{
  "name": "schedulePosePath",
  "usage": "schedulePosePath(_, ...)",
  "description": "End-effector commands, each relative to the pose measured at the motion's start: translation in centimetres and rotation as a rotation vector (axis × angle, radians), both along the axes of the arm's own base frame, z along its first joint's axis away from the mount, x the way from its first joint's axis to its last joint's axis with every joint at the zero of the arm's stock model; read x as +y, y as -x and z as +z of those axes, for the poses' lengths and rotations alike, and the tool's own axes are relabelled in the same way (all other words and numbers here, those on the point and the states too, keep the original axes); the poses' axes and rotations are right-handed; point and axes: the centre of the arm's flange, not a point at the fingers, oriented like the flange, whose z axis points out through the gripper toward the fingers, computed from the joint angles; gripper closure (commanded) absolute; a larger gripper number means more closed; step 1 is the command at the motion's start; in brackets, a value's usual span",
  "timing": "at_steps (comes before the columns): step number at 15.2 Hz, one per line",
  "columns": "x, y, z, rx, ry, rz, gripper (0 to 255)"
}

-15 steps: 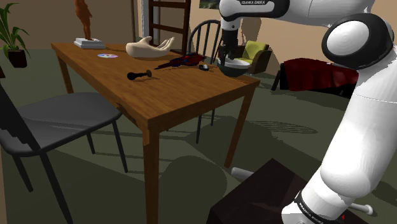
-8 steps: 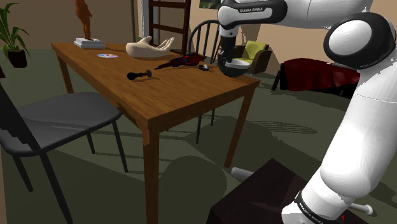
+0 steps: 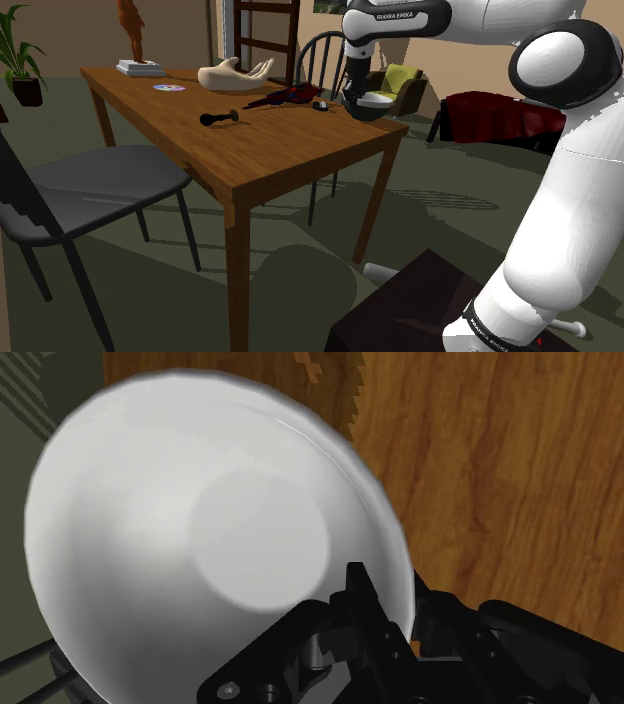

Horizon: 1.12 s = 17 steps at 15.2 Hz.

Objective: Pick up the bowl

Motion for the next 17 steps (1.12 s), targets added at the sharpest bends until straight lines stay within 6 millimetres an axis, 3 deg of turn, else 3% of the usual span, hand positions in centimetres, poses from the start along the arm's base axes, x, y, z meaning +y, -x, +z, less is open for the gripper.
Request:
schedulePosePath(1,0.0,0.0,0.0,0.001,0.0,0.0,255)
schedulePosePath(17,0.0,0.0,8.0,0.001,0.0,0.0,255)
